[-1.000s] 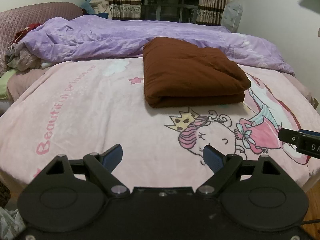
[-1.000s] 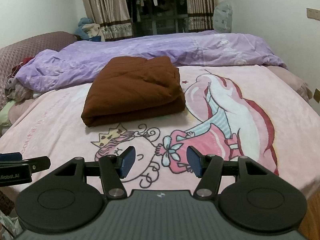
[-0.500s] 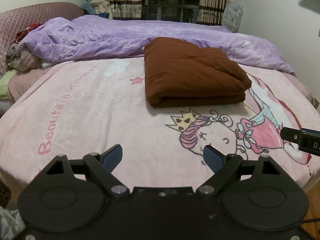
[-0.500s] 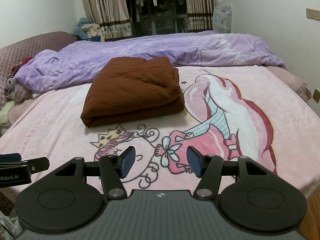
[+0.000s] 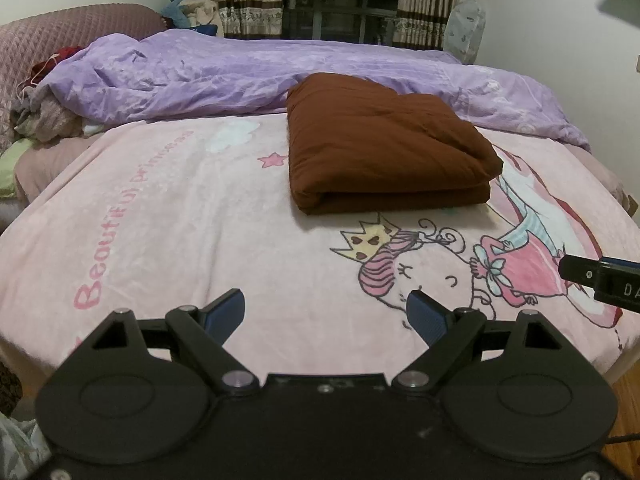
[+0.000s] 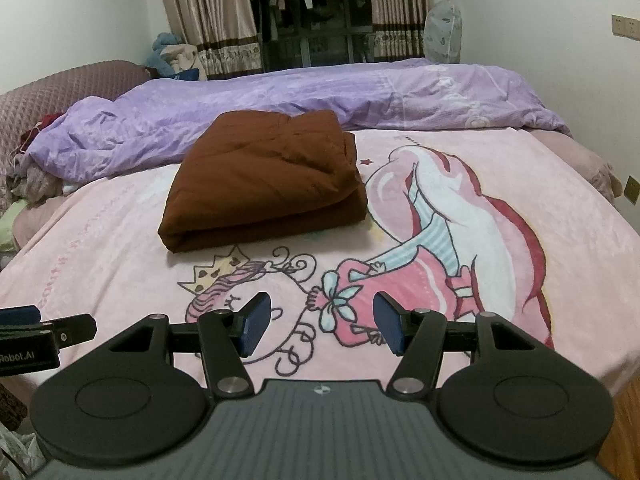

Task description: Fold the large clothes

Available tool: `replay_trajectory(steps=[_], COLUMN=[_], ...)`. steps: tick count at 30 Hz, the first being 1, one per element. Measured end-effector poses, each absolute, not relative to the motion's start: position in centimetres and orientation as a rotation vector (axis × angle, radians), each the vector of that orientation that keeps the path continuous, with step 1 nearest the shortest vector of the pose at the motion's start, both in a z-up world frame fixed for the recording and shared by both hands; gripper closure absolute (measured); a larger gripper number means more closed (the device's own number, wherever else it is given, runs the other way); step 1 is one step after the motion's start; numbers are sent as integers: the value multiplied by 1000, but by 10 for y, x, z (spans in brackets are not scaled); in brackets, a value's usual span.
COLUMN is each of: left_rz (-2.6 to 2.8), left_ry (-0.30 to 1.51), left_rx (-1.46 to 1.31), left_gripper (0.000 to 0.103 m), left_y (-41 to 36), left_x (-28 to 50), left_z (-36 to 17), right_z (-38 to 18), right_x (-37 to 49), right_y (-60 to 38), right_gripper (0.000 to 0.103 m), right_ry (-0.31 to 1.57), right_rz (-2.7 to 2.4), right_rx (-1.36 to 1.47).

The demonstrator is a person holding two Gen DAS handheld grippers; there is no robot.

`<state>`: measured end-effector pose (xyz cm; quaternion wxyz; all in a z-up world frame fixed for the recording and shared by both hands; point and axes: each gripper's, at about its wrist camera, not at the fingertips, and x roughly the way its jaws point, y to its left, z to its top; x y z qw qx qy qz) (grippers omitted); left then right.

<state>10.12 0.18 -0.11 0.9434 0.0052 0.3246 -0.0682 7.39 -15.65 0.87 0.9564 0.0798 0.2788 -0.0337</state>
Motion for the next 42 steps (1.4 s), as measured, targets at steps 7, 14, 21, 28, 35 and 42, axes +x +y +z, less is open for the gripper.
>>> replay_trajectory(steps=[7, 14, 21, 28, 35, 42], left_rz=[-138, -133, -128, -133, -136, -135], left_ry=[667, 675, 670, 663, 665, 664], left_rx=[11, 20, 16, 21, 29, 23], left_gripper=[13, 13, 13, 13, 13, 13], left_y=[0, -2, 0, -1, -2, -1], left_x=[102, 102, 102, 101, 102, 101], left_z=[-1, -2, -1, 0, -1, 0], right_z=[9, 9, 10, 10, 10, 11], right_x=[74, 74, 74, 74, 74, 74], right_y=[-156, -157, -156, -157, -156, -155], right_gripper=[34, 34, 34, 34, 34, 34], right_ry=[566, 567, 567, 567, 568, 568], right_rz=[-69, -69, -69, -68, -69, -68], right_rx=[162, 162, 159, 161, 160, 160])
